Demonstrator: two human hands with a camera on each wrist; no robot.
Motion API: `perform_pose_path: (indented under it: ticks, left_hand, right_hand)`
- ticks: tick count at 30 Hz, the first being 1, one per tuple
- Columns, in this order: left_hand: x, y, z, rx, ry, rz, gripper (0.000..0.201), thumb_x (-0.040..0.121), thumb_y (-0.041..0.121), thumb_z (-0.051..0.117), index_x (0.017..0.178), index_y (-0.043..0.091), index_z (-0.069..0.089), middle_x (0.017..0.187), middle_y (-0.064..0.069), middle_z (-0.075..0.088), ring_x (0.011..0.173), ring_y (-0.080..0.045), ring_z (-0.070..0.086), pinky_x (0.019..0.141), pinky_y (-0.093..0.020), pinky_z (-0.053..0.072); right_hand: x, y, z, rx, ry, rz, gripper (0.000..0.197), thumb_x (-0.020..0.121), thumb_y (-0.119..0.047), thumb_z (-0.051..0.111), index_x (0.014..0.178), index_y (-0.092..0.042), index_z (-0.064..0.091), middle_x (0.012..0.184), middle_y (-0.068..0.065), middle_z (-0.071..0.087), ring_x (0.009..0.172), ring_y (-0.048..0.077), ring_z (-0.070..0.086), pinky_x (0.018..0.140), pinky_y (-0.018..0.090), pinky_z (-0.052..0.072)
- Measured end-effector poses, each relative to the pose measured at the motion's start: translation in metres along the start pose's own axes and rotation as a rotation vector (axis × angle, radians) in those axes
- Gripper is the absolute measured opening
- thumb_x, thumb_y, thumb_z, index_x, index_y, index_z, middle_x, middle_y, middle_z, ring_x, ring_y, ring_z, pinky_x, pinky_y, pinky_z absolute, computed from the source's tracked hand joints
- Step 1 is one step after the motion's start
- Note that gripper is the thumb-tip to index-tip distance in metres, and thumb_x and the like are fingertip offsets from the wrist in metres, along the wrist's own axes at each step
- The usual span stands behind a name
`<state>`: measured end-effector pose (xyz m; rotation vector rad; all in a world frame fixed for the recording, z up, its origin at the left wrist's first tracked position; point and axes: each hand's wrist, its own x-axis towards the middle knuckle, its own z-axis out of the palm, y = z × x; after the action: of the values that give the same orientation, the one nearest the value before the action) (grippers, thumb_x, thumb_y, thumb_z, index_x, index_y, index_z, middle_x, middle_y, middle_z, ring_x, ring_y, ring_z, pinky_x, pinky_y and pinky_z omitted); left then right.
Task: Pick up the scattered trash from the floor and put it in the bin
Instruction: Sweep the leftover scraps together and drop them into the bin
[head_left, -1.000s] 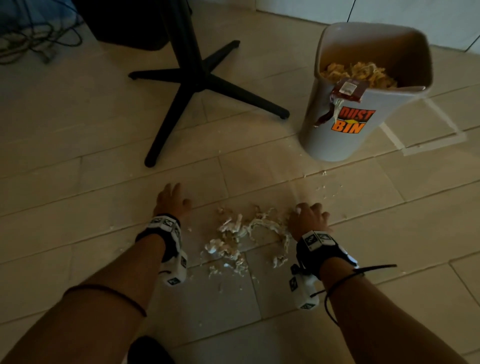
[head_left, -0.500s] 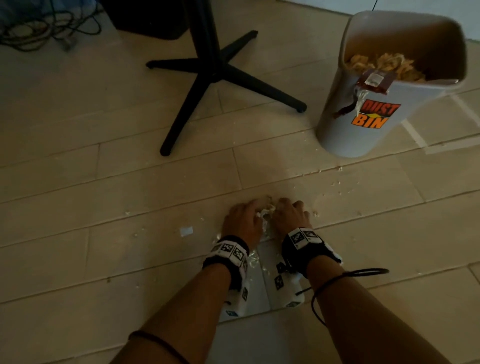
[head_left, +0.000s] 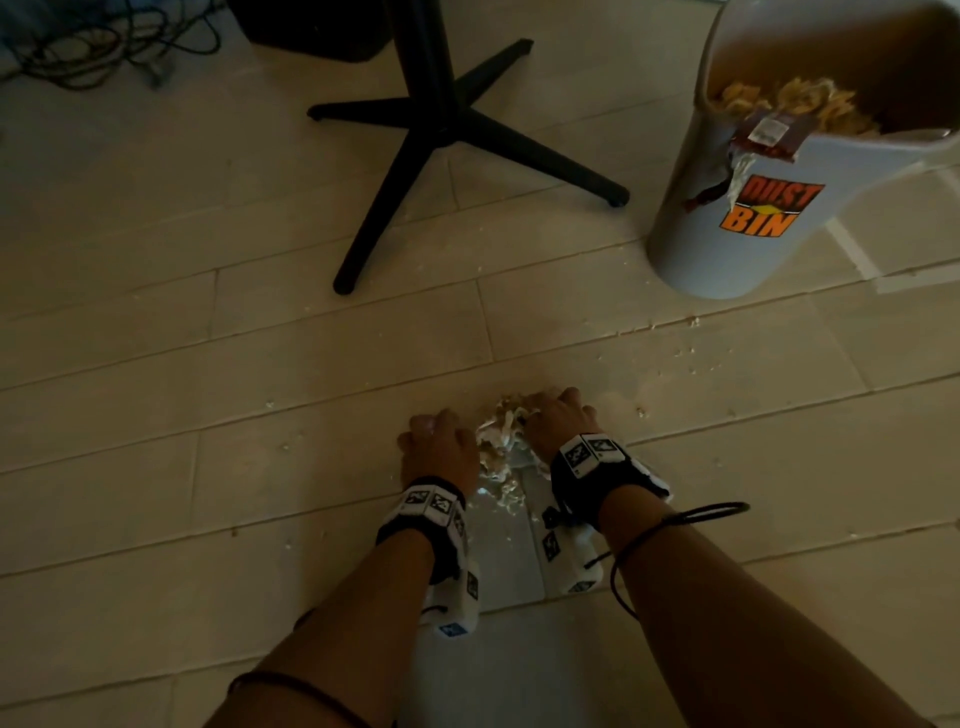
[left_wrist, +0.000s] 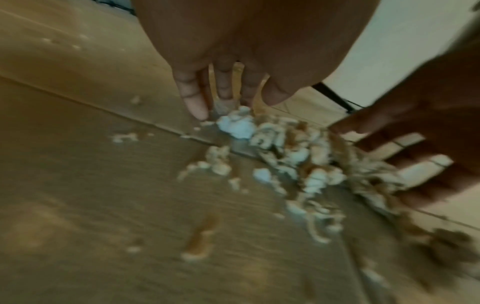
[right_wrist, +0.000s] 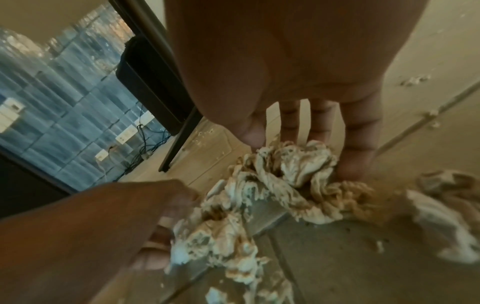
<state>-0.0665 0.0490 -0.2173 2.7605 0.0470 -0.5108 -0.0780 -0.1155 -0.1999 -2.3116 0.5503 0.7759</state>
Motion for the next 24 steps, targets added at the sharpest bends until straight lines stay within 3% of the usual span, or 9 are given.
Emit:
perform_pose_path:
  ticks: [3,7,11,13,16,18,21,24]
  left_hand:
    - [-0.004,0.028,0.0,-0.004,-0.172,0.058,0.059,0.094,0.043,0.042,0.148,0.025,0.025,0.147,-0.011,0.026,0.131,-0.035,0.026,0.106,-0.041,0.03]
    - [0.0,0.048,-0.008,0.076,-0.431,0.078,0.098,0.08,0.053,0.064,0.151,0.037,-0.002,0.153,-0.007,0.01,0.135,-0.041,0.018,0.11,-0.049,0.03]
    - [0.009,0.058,-0.005,0.278,-0.561,0.177,0.118,0.069,0.046,0.078,0.148,0.045,-0.01,0.155,-0.005,-0.005,0.139,-0.044,0.011,0.108,-0.054,0.033]
    - [0.011,0.061,0.0,0.339,-0.537,0.214,0.115,0.07,0.036,0.08,0.149,0.043,-0.003,0.153,-0.007,0.0,0.135,-0.044,0.02,0.103,-0.052,0.04]
    - [0.009,0.064,0.01,0.329,-0.41,0.297,0.097,0.072,0.031,0.079,0.147,0.036,0.018,0.148,-0.008,0.016,0.124,-0.038,0.04,0.096,-0.044,0.047]
    - [0.008,0.064,0.015,0.267,-0.368,0.327,0.085,0.074,0.034,0.077,0.143,0.035,0.028,0.148,-0.006,0.021,0.121,-0.036,0.046,0.098,-0.043,0.047]
    - [0.006,0.063,0.019,0.209,-0.329,0.356,0.066,0.08,0.034,0.073,0.138,0.032,0.043,0.151,-0.006,0.026,0.121,-0.034,0.051,0.098,-0.036,0.046]
    - [0.002,0.061,0.018,0.204,-0.319,0.374,0.052,0.086,0.032,0.067,0.135,0.028,0.05,0.145,-0.004,0.038,0.12,-0.032,0.052,0.098,-0.034,0.045]
  right_hand:
    - [0.001,-0.001,-0.004,0.044,-0.064,0.023,0.047,0.098,-0.026,0.037,0.145,-0.025,0.04,0.145,0.012,0.032,0.132,0.04,0.031,0.113,0.047,0.029]
    - [0.0,-0.004,-0.017,0.192,-0.08,0.065,0.038,0.101,-0.022,0.04,0.134,-0.008,0.053,0.14,0.014,0.05,0.127,0.034,0.046,0.107,0.042,0.039]
    - [-0.005,0.0,-0.021,0.327,-0.107,0.061,0.034,0.1,-0.018,0.046,0.127,-0.001,0.058,0.132,0.018,0.057,0.119,0.034,0.056,0.097,0.038,0.048]
    - [-0.005,0.004,-0.016,0.558,-0.099,0.114,0.038,0.099,-0.021,0.048,0.131,-0.002,0.054,0.136,0.018,0.054,0.122,0.033,0.055,0.092,0.036,0.048]
    - [-0.006,0.007,-0.013,0.695,-0.085,0.179,0.041,0.098,-0.02,0.048,0.134,-0.001,0.05,0.136,0.018,0.053,0.123,0.033,0.055,0.094,0.037,0.049]
    - [-0.005,0.01,-0.012,0.682,-0.074,0.201,0.042,0.095,-0.019,0.054,0.133,-0.002,0.051,0.135,0.015,0.055,0.12,0.032,0.057,0.095,0.037,0.051]
    - [0.002,0.017,-0.009,0.452,-0.054,0.224,0.042,0.089,-0.018,0.066,0.128,-0.008,0.055,0.128,0.012,0.059,0.114,0.03,0.059,0.09,0.033,0.049]
    - [0.009,0.028,-0.012,0.493,-0.045,0.23,0.02,0.094,-0.019,0.058,0.112,-0.011,0.059,0.119,0.011,0.063,0.105,0.028,0.062,0.085,0.033,0.051]
